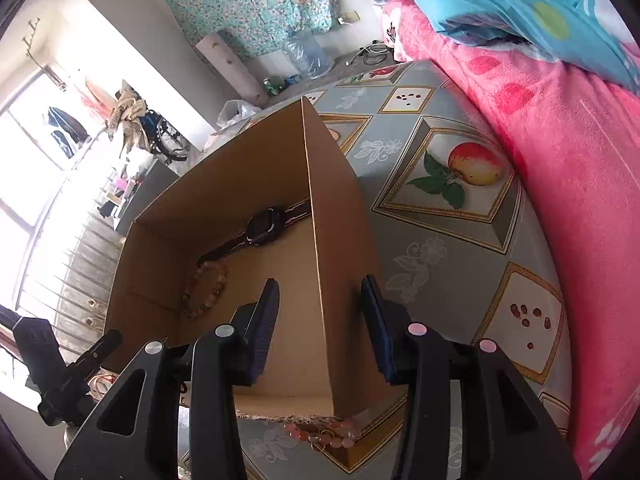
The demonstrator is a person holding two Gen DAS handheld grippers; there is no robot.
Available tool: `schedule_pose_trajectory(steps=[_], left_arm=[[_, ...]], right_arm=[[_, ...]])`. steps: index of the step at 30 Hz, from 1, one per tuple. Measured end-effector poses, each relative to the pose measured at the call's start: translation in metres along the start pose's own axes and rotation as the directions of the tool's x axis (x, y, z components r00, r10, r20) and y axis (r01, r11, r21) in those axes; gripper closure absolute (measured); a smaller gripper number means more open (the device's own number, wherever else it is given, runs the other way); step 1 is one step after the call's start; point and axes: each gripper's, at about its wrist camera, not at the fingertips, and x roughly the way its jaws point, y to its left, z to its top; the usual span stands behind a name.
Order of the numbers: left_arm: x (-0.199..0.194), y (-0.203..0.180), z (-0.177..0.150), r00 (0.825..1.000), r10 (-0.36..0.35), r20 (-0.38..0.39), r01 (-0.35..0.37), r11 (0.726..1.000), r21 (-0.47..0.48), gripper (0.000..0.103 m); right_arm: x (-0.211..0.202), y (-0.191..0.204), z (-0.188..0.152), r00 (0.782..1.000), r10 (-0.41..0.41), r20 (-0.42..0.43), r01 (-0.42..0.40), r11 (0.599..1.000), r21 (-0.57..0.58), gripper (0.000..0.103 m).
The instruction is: Organize jewelry
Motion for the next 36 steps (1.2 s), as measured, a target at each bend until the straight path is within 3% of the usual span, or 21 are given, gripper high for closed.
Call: schedule_pose_trajectory(steps=[10,24,36], left_arm=[[0.008,-0.004,0.016,0.999,0.027,0.034,-0.028,0.999,0.024,0.043],[0.014,0.007,0.029,0.995,0.072,0.066,-0.073,0.997,0.022,0.043],[0.014,-0.009,0.038,0.989,0.082,0.121,-0.093,0.992,0.089,0.043]], right_arm=[[-0.001,0.003,-0.004,0.999,-0.048,0.025,0.048,0.999,0.010,0.060],[0.002,0.017,-0.014,0.999,-0.046,0.020,0.046,0.999,-0.012,0.060],[0.000,0.024,0.007,0.994,-0.069,0.089,0.076,0.994,-0.074,0.060]])
